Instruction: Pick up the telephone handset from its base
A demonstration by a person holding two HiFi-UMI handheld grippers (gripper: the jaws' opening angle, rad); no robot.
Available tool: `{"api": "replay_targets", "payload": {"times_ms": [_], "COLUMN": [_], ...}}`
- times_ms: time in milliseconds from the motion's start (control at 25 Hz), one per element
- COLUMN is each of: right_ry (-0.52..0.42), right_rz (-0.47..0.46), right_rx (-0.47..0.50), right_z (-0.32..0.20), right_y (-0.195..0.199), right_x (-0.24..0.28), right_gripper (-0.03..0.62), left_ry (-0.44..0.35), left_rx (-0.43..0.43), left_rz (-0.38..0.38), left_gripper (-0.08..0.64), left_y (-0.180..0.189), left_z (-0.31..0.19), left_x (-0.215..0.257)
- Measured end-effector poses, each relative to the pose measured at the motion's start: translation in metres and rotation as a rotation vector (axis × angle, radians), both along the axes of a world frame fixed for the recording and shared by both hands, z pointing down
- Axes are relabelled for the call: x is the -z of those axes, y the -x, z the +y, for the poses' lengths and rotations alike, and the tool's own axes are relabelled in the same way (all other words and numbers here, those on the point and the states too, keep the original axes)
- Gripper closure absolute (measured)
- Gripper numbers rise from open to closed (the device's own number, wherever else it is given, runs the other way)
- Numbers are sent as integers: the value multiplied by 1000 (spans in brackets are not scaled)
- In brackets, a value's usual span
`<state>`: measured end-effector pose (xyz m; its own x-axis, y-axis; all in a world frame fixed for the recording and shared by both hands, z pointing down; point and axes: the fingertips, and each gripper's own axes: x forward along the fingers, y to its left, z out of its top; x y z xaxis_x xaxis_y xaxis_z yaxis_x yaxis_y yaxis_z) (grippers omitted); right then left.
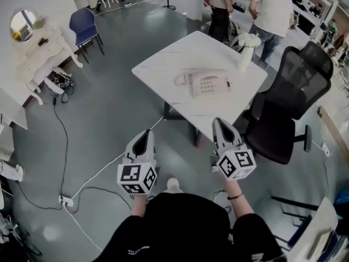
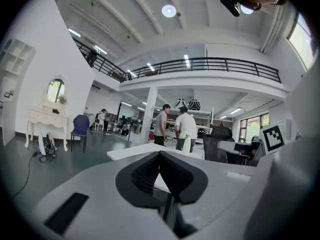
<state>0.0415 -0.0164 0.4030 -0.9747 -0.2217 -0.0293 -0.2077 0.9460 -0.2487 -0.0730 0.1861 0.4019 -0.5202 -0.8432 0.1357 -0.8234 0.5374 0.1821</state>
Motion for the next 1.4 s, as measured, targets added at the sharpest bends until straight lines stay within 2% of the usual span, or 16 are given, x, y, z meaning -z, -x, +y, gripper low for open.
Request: {"api": "replay_targets", "payload": {"times_ms": [400,960,1400], "right_ry": [2,15,64], "right_rz": [6,54,93], "right_rx": [-35,-88,-163], "right_z": [-13,-41,-96], "right_y": [49,75,126], "right_x": [-10,-27,-54], "right_gripper": [601,601,601], "left_ry": [-2,21,53], "left_rx": [-65,-111,-195], "left_rz": [5,42,87], "left_gripper": [560,560,560], "left_y": [46,80,132], "left_z": [-32,-60,-131], "left_x": [-7,-24,-50]}}
